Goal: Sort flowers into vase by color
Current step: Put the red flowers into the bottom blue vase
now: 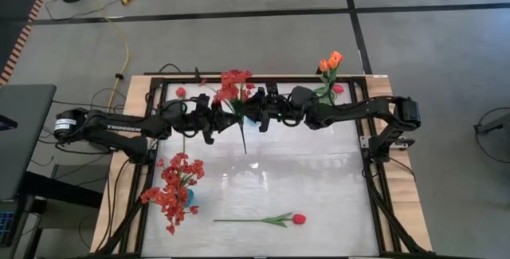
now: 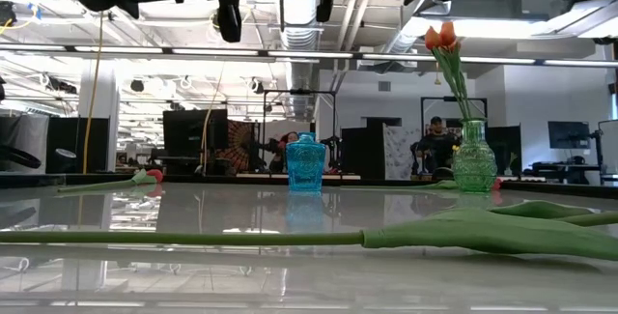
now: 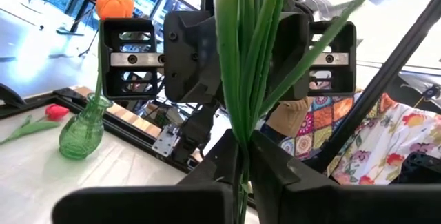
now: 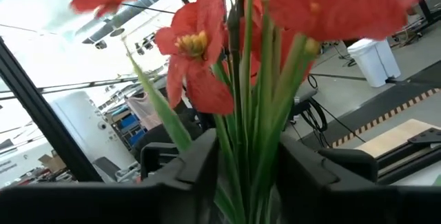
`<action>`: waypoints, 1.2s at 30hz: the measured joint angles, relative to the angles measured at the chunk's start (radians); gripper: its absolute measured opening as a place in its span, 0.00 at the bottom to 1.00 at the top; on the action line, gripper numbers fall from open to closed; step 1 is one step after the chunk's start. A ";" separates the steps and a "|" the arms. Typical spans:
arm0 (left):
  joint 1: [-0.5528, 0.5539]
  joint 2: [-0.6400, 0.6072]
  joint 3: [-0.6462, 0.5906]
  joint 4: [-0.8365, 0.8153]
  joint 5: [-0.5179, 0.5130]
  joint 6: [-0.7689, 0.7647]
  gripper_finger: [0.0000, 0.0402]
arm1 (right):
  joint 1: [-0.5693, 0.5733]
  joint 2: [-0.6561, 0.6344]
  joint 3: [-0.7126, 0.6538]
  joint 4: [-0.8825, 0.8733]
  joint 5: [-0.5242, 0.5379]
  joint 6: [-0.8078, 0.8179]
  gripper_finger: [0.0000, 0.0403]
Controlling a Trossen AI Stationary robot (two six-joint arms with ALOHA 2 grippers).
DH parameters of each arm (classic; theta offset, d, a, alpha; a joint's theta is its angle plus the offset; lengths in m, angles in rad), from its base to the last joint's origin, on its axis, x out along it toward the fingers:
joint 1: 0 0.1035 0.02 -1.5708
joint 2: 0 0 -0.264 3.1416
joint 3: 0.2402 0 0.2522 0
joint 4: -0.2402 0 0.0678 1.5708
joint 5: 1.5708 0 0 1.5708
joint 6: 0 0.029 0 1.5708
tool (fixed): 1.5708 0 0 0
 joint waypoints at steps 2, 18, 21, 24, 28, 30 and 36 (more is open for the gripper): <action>0.000 0.000 0.000 0.003 0.000 0.000 0.02 | -0.004 0.000 0.000 -0.001 0.000 0.000 0.44; 0.091 -0.194 0.000 -0.112 0.000 0.079 0.00 | -0.053 -0.075 0.000 -0.074 -0.165 0.000 0.76; 0.120 -0.283 0.000 -0.204 -0.001 0.105 0.00 | -0.052 -0.094 0.000 -0.099 -0.201 0.000 0.76; 0.135 -0.376 0.000 -0.322 0.036 0.125 0.00 | -0.046 -0.107 0.000 -0.121 -0.215 -0.001 0.76; 0.139 -0.494 0.000 -0.499 0.100 0.120 0.00 | -0.038 -0.116 0.000 -0.140 -0.214 -0.009 0.76; 0.133 -0.546 0.000 -0.567 0.122 0.113 0.00 | -0.036 -0.116 0.000 -0.141 -0.212 -0.009 0.76; 0.102 -0.684 0.000 -0.678 0.204 0.111 0.00 | -0.017 -0.116 0.000 -0.144 -0.211 -0.008 0.76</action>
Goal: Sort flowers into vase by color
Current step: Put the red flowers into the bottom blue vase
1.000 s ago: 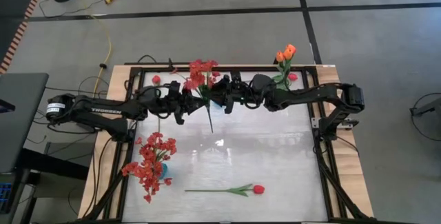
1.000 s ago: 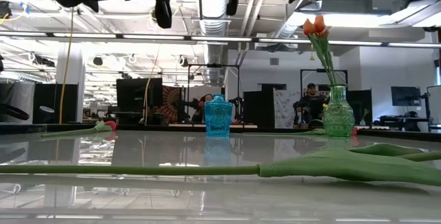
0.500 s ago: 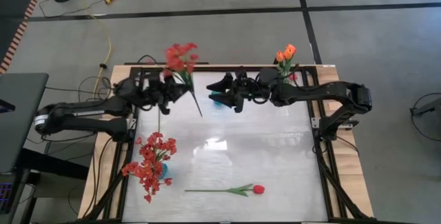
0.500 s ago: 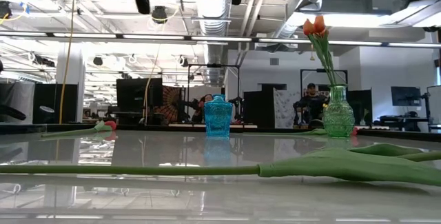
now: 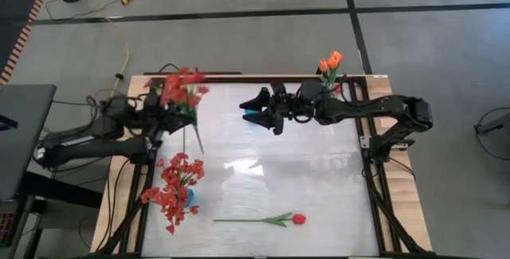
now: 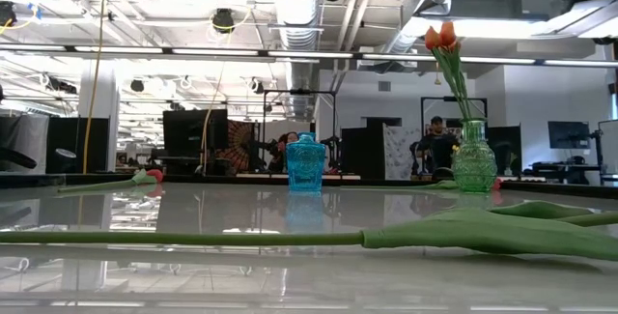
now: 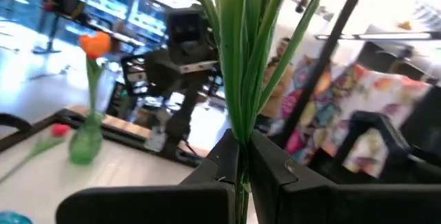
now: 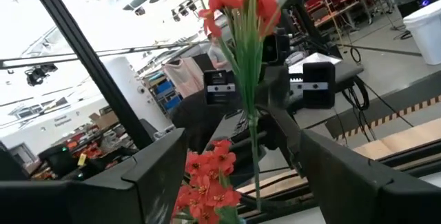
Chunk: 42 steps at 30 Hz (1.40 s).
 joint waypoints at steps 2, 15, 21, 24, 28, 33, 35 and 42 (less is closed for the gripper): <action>-0.008 -0.046 0.000 -0.064 0.024 -0.001 0.00 | 0.012 0.000 0.000 -0.002 0.001 0.001 0.76; -0.018 -0.293 0.000 -0.402 0.120 0.077 0.00 | 0.112 0.000 0.000 -0.026 0.125 0.026 0.76; -0.018 -0.436 0.000 -0.423 0.143 0.072 0.00 | 0.148 0.000 0.000 -0.040 0.176 0.026 0.76; -0.018 -0.477 -0.003 -0.422 0.216 0.052 0.00 | 0.159 0.000 0.000 -0.040 0.189 0.026 0.76; -0.018 -0.461 -0.007 -0.425 0.320 0.039 0.00 | 0.157 0.000 0.000 -0.040 0.194 0.040 0.76; -0.018 -0.452 -0.054 -0.425 0.410 0.028 0.00 | 0.148 0.000 0.000 -0.042 0.206 0.043 0.76; -0.019 -0.453 -0.063 -0.426 0.440 0.028 0.00 | 0.148 0.000 0.000 -0.041 0.214 0.043 0.76; -0.018 -0.453 -0.071 -0.408 0.473 0.129 0.00 | 0.145 0.000 0.000 -0.043 0.214 0.076 0.76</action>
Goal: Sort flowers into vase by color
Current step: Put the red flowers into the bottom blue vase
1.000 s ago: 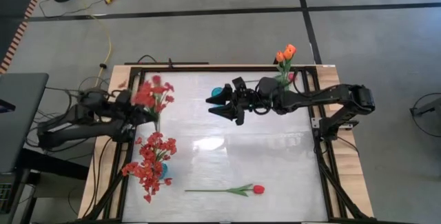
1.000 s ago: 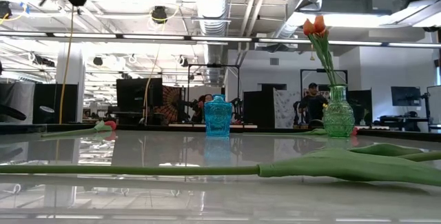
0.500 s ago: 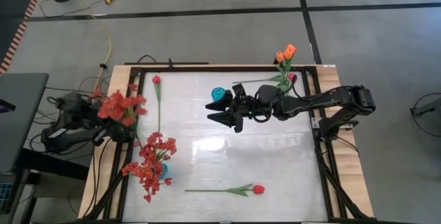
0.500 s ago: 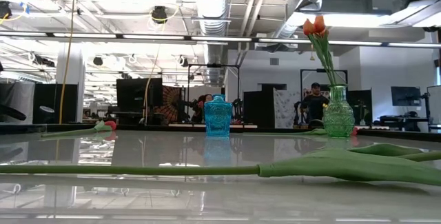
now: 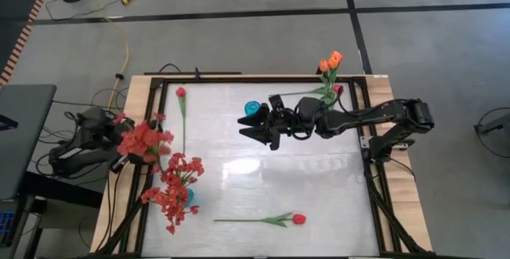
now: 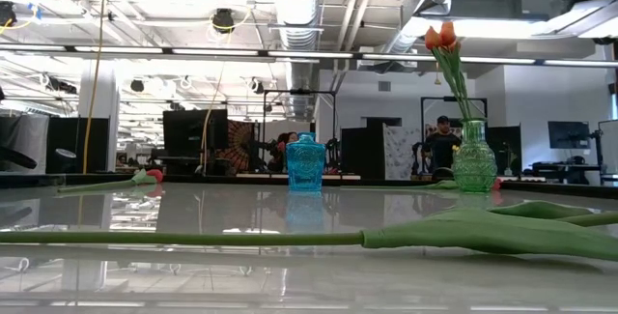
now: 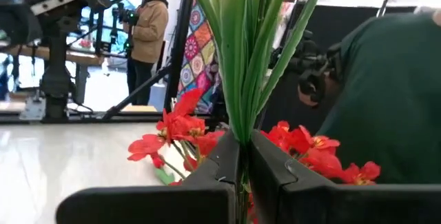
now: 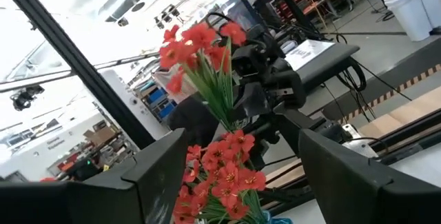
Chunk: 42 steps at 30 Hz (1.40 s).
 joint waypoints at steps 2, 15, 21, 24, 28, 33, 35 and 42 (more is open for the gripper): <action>0.000 0.000 -0.011 0.006 0.000 0.023 0.00 | -0.003 0.000 0.000 0.000 0.000 0.017 0.76; -0.104 -0.011 -0.265 0.485 0.015 -0.210 0.00 | -0.011 0.000 0.000 0.003 -0.001 0.075 0.76; -0.187 -0.010 -0.299 0.479 -0.007 -0.239 0.00 | -0.017 0.000 0.000 0.003 -0.001 0.075 0.76; -0.215 -0.011 -0.299 0.488 -0.035 -0.202 0.00 | -0.026 0.000 0.000 0.003 -0.002 0.096 0.76; -0.248 -0.011 -0.299 0.451 -0.070 -0.114 0.00 | -0.038 0.001 0.000 0.004 -0.002 0.117 0.76; -0.283 -0.011 -0.299 0.390 -0.079 -0.062 0.00 | -0.043 0.001 0.000 0.004 -0.002 0.162 0.76; -0.294 -0.011 -0.299 0.369 -0.080 -0.048 0.00 | -0.043 0.001 0.000 0.004 -0.002 0.176 0.76; -0.323 -0.011 -0.299 0.318 -0.103 0.035 0.00 | -0.043 0.001 0.000 0.004 -0.003 0.205 0.76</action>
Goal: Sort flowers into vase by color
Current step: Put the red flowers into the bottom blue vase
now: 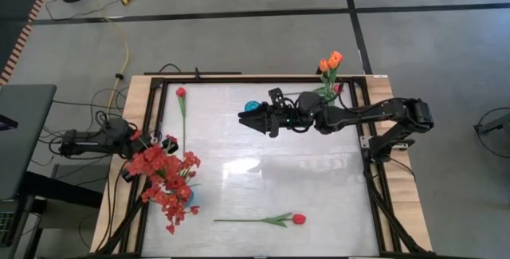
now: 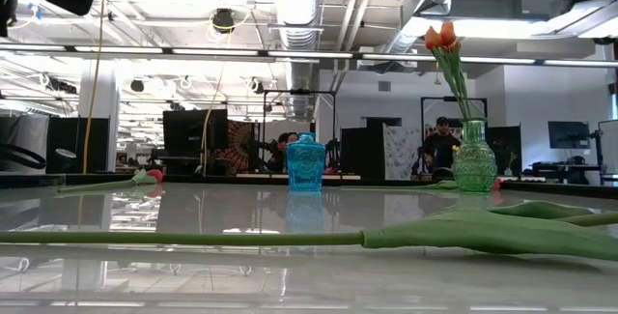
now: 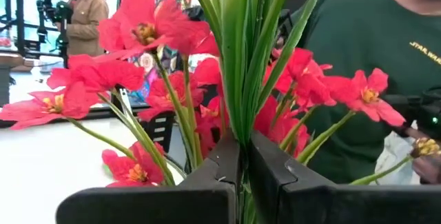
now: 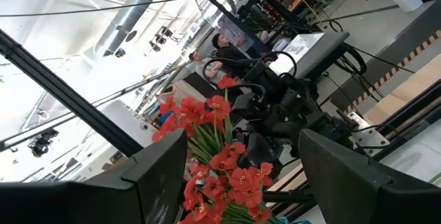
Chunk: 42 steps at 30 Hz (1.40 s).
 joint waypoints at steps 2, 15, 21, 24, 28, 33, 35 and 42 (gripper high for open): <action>-0.007 0.000 0.000 -0.004 -0.002 0.007 0.00 | 0.000 0.000 0.000 0.001 0.000 0.002 0.76; -0.053 0.000 0.000 -0.177 0.014 0.013 0.00 | -0.025 0.000 0.000 0.007 -0.001 0.041 0.76; -0.059 0.000 0.000 -0.173 0.014 0.015 0.00 | -0.045 0.000 0.000 0.007 -0.001 0.049 0.76; -0.059 0.000 0.000 -0.173 0.004 0.037 0.00 | -0.047 0.000 0.000 0.007 -0.002 0.049 0.76; -0.059 0.000 0.000 -0.179 -0.002 0.068 0.00 | -0.046 0.000 0.000 0.006 -0.003 0.050 0.76; -0.059 0.000 0.000 -0.180 -0.004 0.065 0.00 | -0.046 0.000 0.000 0.007 -0.003 0.050 0.76; -0.059 0.000 0.000 -0.174 -0.004 0.052 0.00 | -0.046 0.000 0.000 0.008 -0.003 0.050 0.76; -0.059 0.000 0.000 -0.169 0.003 -0.003 0.00 | 0.017 0.001 0.071 0.033 -0.024 -0.244 0.76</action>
